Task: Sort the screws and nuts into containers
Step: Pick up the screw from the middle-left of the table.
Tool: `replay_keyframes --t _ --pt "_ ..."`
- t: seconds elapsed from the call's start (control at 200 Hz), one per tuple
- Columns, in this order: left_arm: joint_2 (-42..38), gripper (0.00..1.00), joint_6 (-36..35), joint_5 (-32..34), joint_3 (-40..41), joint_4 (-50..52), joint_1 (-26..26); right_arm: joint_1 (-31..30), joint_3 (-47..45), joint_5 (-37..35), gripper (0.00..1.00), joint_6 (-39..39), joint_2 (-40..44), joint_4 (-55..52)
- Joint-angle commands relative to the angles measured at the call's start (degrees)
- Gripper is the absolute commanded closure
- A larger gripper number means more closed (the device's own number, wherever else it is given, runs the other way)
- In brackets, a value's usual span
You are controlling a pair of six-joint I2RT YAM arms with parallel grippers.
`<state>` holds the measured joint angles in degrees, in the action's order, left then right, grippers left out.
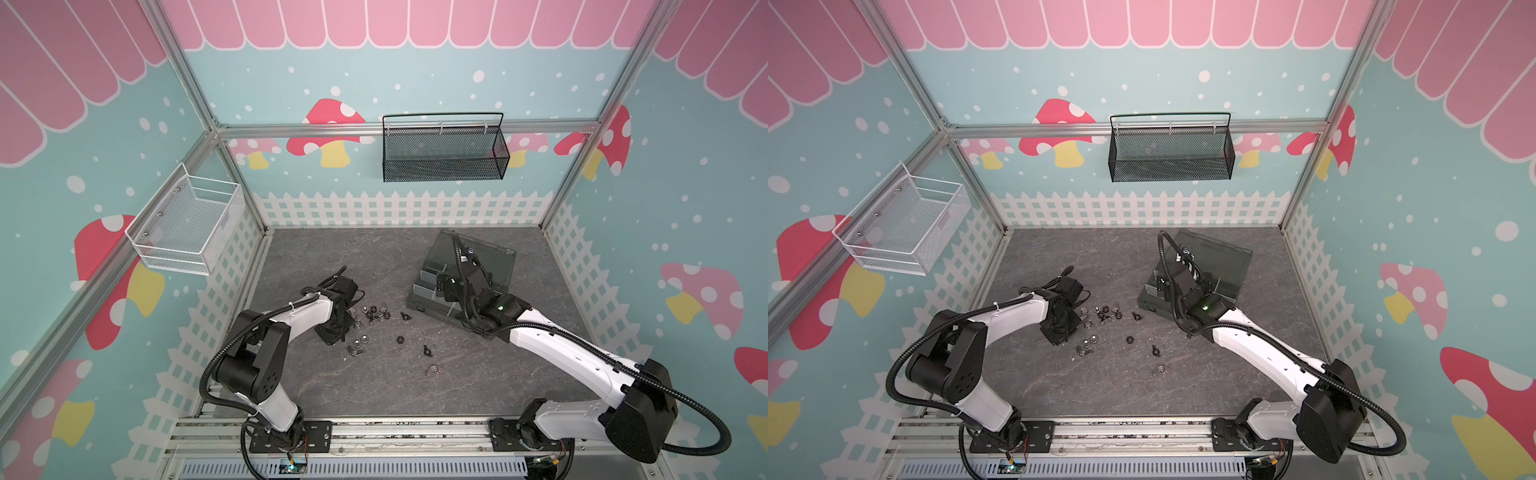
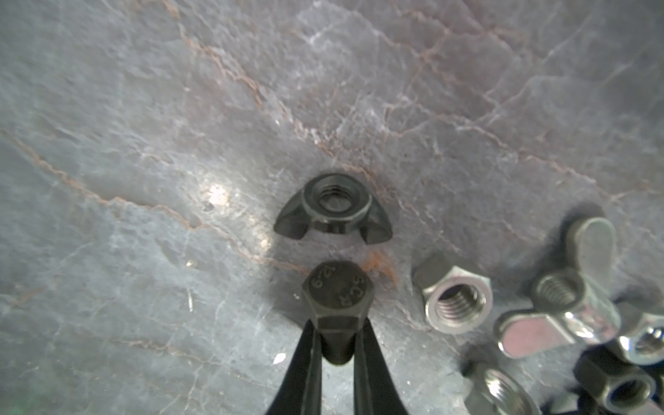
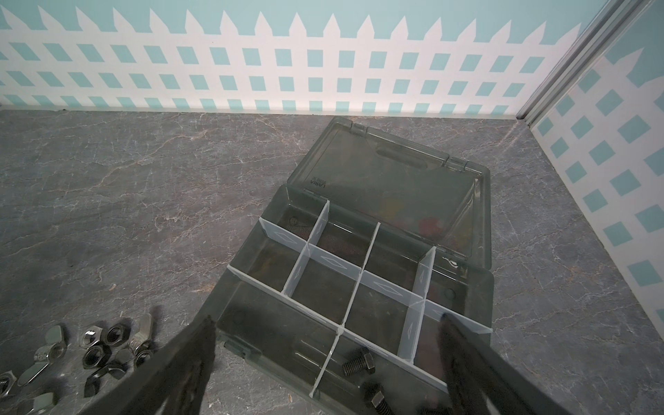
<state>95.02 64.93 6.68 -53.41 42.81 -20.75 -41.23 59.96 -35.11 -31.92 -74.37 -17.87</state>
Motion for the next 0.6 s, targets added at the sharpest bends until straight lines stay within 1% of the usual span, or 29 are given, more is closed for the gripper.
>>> replay_keyframes --t 0.0,0.02,0.1,0.28,0.355,0.56,0.575,0.595 --pt "1.64 0.90 0.82 -0.97 2.35 2.16 -0.43 0.19 -0.09 -0.74 0.03 -0.23 1.16 0.72" --pt "1.30 0.93 0.74 -0.77 2.30 2.18 -0.43 0.18 -0.11 -0.71 0.03 -0.24 1.20 0.72" --pt "0.03 0.97 0.32 0.16 2.17 2.54 -0.43 0.20 -0.20 -0.72 0.03 -0.19 1.36 0.66" --pt "-4.53 0.98 -1.42 3.99 0.86 4.15 -0.69 0.28 -0.37 -1.12 0.03 -0.45 1.59 0.67" --pt "-6.66 1.00 -2.93 5.88 -0.27 4.30 -1.23 0.27 -0.60 -0.93 0.03 -0.92 1.81 0.60" --pt "-11.36 1.00 -7.76 9.38 -4.50 4.26 -2.45 0.60 -1.51 -1.70 0.03 -2.61 2.32 -0.33" --pt "-11.47 1.00 -8.26 9.60 -4.95 4.22 -3.93 0.77 -1.50 -1.78 0.03 -2.84 2.37 -0.67" --pt "-11.60 1.00 -9.03 9.89 -5.80 4.07 -4.58 0.99 -1.52 -1.79 0.03 -3.18 2.52 -1.07"
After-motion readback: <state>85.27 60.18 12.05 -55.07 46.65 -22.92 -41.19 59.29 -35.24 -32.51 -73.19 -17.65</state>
